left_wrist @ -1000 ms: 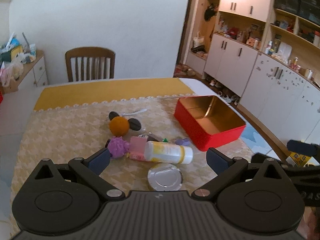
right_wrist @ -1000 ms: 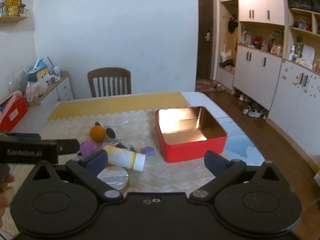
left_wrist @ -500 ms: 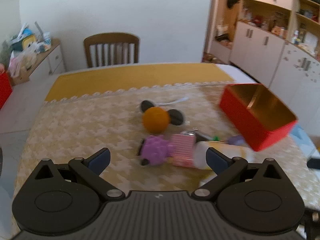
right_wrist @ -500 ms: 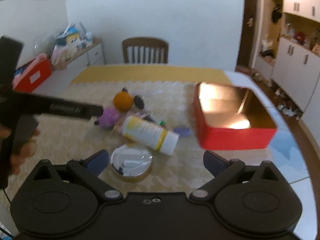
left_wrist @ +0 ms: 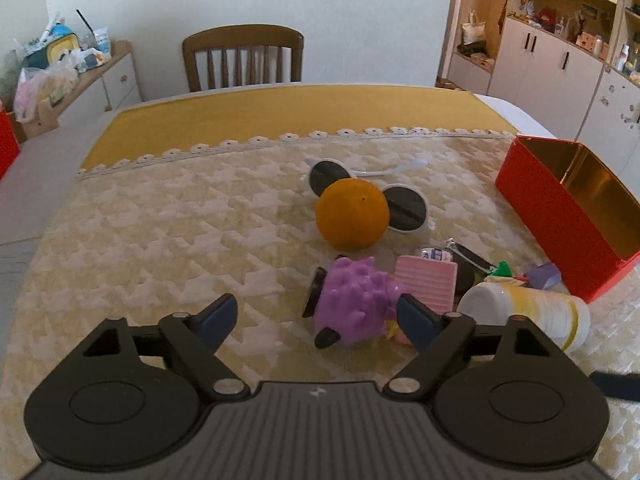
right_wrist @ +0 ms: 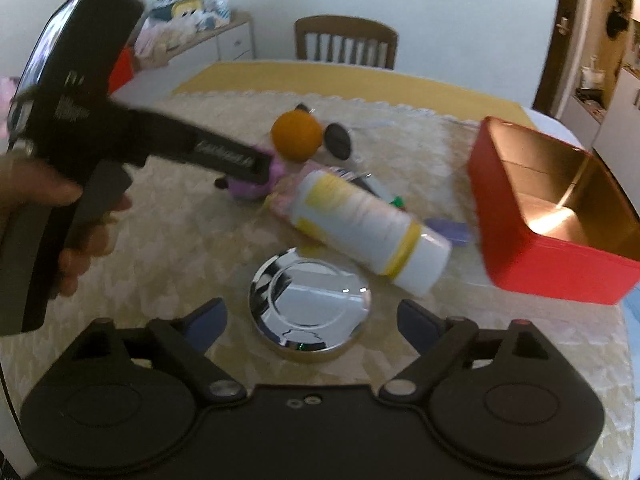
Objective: Organize rigid objects
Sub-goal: 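Grasp the purple spiky toy with the left gripper while the right grasps the silver lid, then carry the purple toy and silver lid into the red tin with both grippers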
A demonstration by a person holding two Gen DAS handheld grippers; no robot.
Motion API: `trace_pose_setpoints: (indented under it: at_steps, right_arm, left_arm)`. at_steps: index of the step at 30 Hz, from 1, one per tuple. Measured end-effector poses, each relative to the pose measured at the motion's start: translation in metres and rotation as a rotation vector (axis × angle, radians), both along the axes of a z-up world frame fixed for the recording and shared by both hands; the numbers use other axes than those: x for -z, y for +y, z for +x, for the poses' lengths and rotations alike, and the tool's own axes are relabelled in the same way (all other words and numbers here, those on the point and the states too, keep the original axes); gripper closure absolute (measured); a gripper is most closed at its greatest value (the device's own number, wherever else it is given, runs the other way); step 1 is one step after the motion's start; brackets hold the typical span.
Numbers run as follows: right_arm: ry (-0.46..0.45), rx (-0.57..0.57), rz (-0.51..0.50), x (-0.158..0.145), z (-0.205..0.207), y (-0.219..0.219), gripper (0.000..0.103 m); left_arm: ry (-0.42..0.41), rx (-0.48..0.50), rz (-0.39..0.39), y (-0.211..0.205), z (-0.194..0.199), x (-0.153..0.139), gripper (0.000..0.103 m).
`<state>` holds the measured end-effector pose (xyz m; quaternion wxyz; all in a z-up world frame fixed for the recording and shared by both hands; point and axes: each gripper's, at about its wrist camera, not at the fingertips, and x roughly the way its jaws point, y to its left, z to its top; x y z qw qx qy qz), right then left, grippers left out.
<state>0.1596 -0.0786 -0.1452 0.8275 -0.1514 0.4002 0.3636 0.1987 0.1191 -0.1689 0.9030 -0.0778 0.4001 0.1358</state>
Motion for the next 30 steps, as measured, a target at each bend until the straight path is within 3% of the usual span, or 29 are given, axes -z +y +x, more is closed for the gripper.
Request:
trace_pose_setpoints:
  at_steps: [7, 14, 30]
  right_arm:
    - [0.011, -0.015, -0.027, 0.011, 0.003, 0.009, 0.020]
    - [0.020, 0.000, -0.036, 0.016, 0.009, 0.009, 0.028]
    - [-0.002, 0.009, 0.028, -0.001, -0.006, -0.013, 0.031]
  left_arm:
    - [0.006, 0.031, -0.087, 0.007, 0.010, 0.009, 0.021]
    - [0.021, 0.071, -0.089, 0.002, 0.019, 0.012, 0.045]
    - [0.023, 0.033, -0.050, 0.003, -0.014, 0.006, 0.046]
